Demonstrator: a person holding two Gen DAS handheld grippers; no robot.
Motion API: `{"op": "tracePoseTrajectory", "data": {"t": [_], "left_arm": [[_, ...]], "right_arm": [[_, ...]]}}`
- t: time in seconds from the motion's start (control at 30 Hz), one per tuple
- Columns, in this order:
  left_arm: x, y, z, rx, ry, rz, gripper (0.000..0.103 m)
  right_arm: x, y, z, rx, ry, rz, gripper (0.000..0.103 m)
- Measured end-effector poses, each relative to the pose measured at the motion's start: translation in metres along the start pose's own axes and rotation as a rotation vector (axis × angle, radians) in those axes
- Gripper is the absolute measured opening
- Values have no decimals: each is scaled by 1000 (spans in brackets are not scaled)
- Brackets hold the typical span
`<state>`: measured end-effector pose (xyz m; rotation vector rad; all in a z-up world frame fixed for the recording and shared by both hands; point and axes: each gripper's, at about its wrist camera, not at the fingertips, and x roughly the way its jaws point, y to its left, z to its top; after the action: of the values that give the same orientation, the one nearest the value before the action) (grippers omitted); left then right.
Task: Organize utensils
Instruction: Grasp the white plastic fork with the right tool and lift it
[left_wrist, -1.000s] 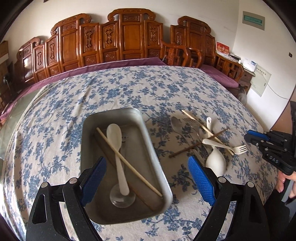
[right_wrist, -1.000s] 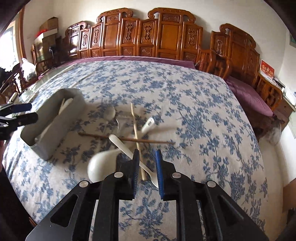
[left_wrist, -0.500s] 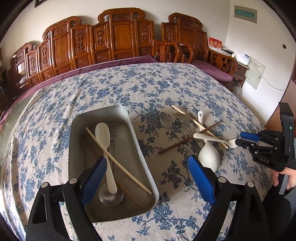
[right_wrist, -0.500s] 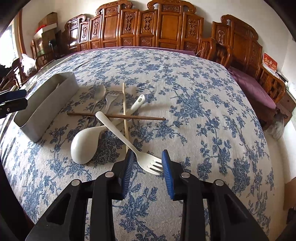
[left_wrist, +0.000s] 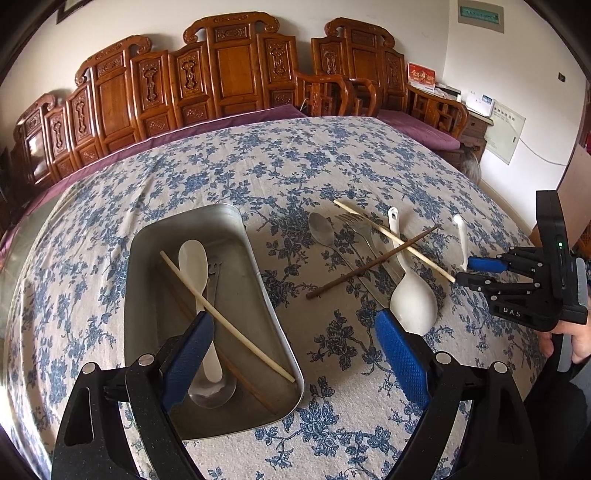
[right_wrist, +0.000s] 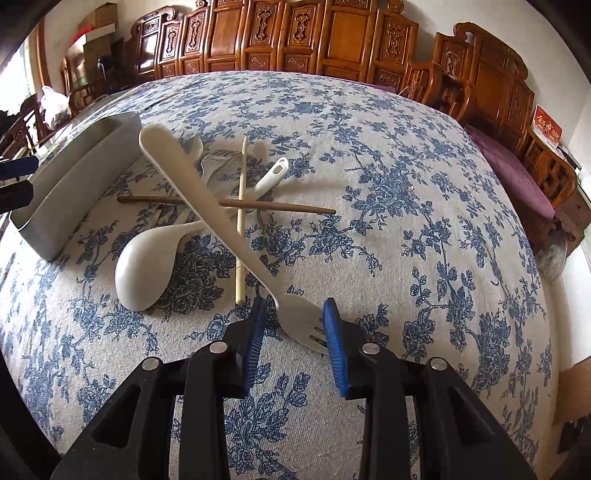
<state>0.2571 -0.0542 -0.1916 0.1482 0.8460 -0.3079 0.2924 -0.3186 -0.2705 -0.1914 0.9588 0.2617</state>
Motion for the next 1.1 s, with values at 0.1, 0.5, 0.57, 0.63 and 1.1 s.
{"op": "tracePoseTrajectory", "data": {"t": [0.1, 0.5, 0.57, 0.63, 1.1], "left_arm": [[-1, -3, -1, 5, -2, -3, 85], [-8, -28, -1, 39, -22, -39, 85], [-7, -32, -1, 38, -16, -45, 85], [-6, -37, -1, 42, -14, -48, 85], [47, -75, 8, 74, 80, -72, 85]], "right_arm": [[0, 0, 0, -2, -2, 2, 35], [-1, -18, 8, 86, -22, 41, 16], [-4, -23, 9, 108, -37, 52, 11], [-8, -27, 11, 124, -52, 55, 8], [-14, -37, 23, 231, -87, 147, 5]]}}
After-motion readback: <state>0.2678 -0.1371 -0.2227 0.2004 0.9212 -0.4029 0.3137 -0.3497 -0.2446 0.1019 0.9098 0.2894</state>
